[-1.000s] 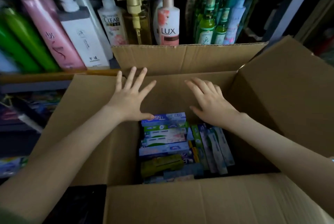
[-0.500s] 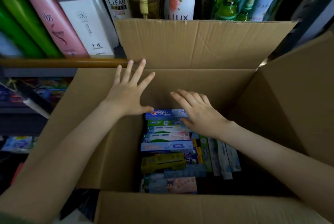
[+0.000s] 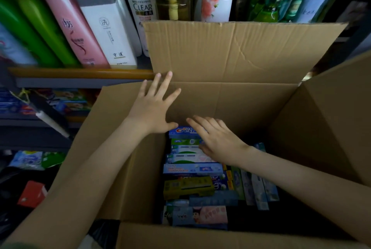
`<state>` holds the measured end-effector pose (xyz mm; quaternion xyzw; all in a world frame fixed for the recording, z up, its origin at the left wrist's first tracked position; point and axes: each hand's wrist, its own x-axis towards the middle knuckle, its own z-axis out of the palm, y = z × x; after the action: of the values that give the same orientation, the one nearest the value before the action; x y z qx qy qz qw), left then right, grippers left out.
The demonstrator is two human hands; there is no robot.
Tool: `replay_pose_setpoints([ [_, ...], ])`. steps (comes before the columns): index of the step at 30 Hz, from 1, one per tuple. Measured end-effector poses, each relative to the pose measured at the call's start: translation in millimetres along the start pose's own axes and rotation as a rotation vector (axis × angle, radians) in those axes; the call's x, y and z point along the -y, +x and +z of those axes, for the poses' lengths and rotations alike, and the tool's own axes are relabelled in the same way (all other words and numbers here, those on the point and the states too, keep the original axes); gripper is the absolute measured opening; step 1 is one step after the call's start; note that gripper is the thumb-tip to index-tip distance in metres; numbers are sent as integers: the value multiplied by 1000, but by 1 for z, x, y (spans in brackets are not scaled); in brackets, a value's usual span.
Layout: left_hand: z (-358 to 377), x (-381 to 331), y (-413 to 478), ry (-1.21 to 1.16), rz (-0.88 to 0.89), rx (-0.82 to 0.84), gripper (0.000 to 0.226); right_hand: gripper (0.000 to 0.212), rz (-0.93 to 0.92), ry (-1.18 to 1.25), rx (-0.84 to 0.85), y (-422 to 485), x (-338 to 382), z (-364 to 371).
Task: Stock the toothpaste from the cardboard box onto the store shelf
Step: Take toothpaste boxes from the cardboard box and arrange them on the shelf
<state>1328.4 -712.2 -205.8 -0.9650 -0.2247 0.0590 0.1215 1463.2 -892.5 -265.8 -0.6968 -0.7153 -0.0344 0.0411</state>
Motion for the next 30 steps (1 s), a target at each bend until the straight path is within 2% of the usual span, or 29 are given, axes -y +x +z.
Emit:
replay_pose_setpoints([
  [6, 5, -2, -3, 84, 13, -19, 94, 98, -32, -33, 4, 1, 10, 33],
  [9, 5, -1, -3, 80, 11, -26, 91, 94, -81, -26, 39, -4, 13, 57],
  [11, 6, -1, -1, 85, 11, -27, 90, 86, -149, 5, 157, -7, 16, 65],
  [14, 9, 0, 0, 82, -5, -32, 89, 75, -281, 99, 505, -14, 15, 88],
  [15, 9, 0, 0, 78, -9, -31, 89, 74, -318, 126, 573, -16, 15, 94],
  [17, 8, -1, 0, 75, -3, -27, 88, 73, -370, 98, 638, -20, 12, 107],
  [22, 6, -2, 0, 62, 1, -12, 87, 59, -413, -36, 618, -24, 18, 111],
  [24, 6, -2, 0, 69, -6, -9, 86, 51, -362, -35, 681, -21, 23, 109],
  [27, 5, -2, 0, 58, -7, -8, 85, 39, -150, 208, 744, -13, 17, 91],
  [30, 6, -2, 0, 46, -6, -10, 84, 29, -31, 383, 712, -2, 0, 62],
])
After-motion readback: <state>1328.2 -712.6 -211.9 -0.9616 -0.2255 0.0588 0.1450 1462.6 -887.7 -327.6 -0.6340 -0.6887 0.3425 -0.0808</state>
